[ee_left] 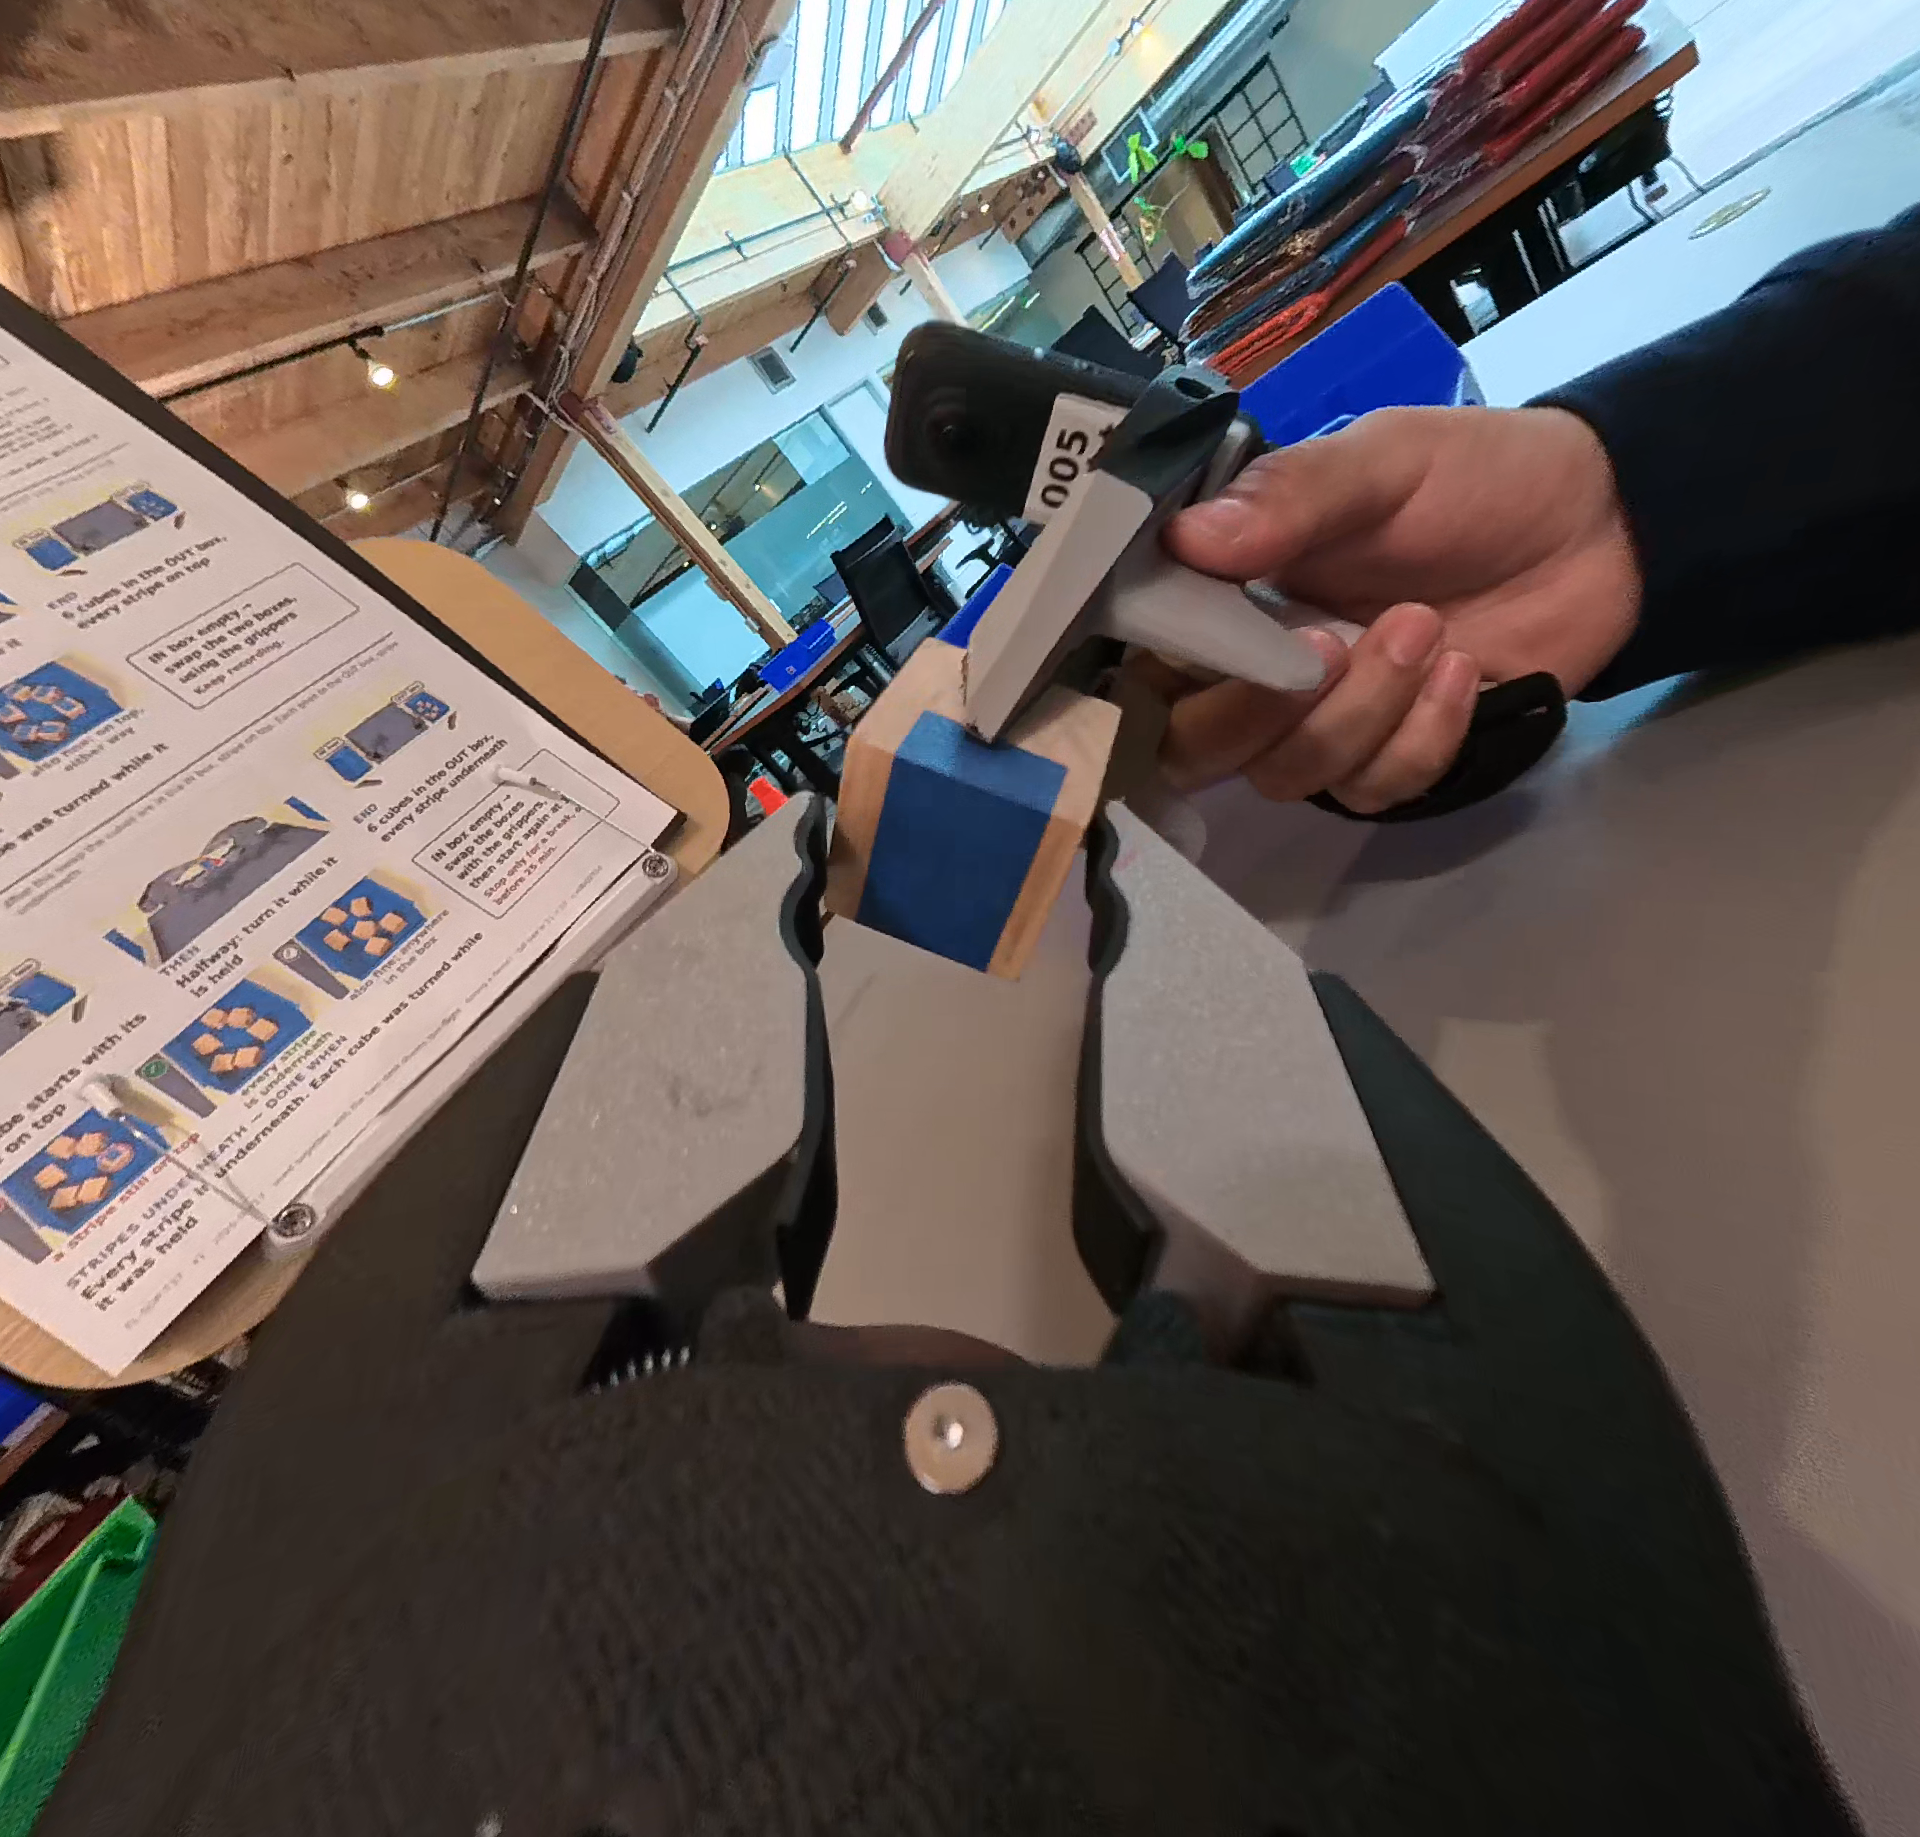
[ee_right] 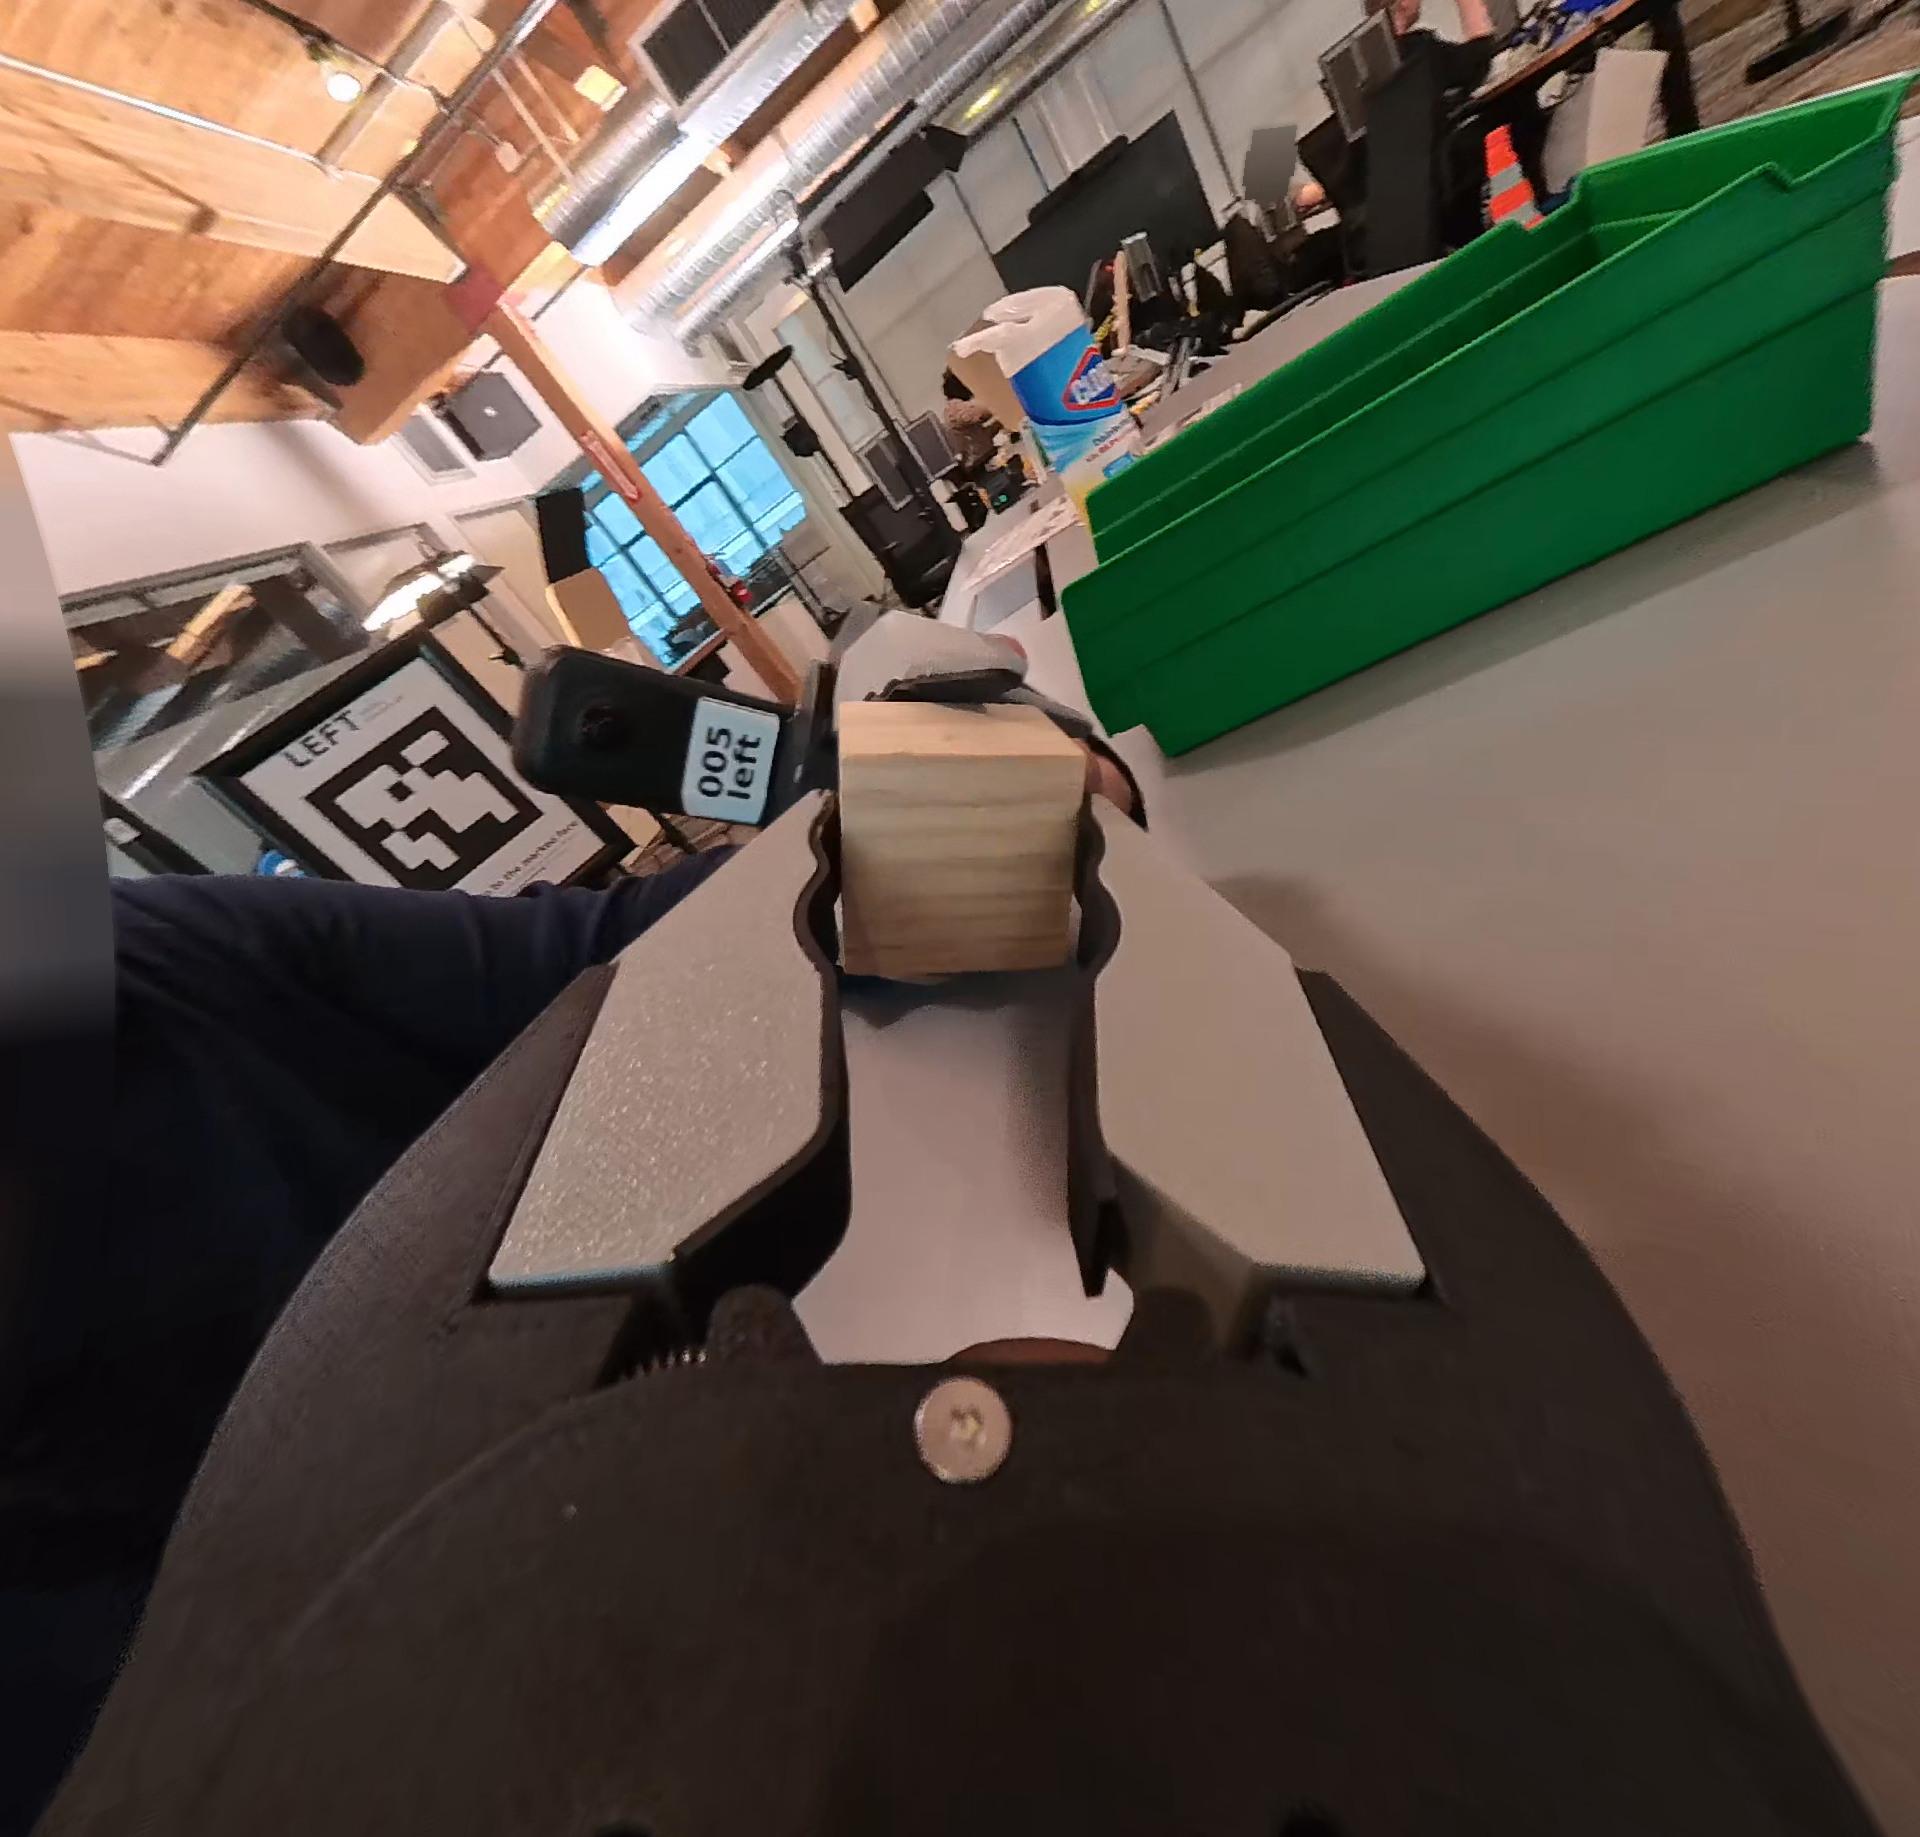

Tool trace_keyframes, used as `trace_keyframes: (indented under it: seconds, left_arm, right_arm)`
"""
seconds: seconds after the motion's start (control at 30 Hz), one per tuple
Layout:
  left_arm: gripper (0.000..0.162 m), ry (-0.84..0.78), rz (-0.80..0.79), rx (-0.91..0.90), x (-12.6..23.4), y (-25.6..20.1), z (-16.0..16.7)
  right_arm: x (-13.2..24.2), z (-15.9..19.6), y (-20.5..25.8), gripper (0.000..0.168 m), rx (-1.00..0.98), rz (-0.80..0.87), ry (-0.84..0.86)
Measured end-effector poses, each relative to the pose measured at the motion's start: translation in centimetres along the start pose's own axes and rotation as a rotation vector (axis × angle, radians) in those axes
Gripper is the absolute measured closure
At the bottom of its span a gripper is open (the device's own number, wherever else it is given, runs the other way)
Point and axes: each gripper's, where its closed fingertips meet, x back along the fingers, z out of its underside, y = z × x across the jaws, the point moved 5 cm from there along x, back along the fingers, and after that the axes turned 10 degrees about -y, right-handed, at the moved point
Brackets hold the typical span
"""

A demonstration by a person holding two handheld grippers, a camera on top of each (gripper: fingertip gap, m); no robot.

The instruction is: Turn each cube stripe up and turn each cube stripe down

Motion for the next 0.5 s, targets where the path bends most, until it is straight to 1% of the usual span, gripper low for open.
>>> trace_keyframes:
  seconds: [0.1, 0.17, 0.27, 0.3, 0.43, 0.5]
  left_arm:
    - [0.113, 0.008, -0.009, 0.048, 0.1, 0.2, 0.3]
    - [0.108, 0.032, -0.02, 0.086, 0.1, 0.5, 0.7]
    - [0.104, 0.03, -0.005, 0.123, 0.3, 0.6, 0.8]
    - [0.102, 0.033, -0.001, 0.126, 0.3, 0.5, 0.9]
    - [0.102, 0.084, -0.015, 0.182, 0.3, 0.7, 1.7]
    - [0.103, 0.12, -0.032, 0.214, 0.2, 0.8, 2.3]
  right_arm:
    - [0.3, -0.2, -0.8, 0.126, 0.048, 0.082, -0.002]
    - [0.5, -0.4, -1.3, 0.126, 0.097, 0.149, -0.002]
    - [0.9, -0.9, -1.8, 0.126, 0.206, 0.253, -0.007]
    - [1.1, -1.1, -1.9, 0.126, 0.256, 0.296, -0.009]
    - [2.5, -2.7, -2.5, 0.126, 0.505, 0.538, -0.053]
    - [2.9, -3.8, -1.2, 0.127, 0.668, 0.598, -0.094]
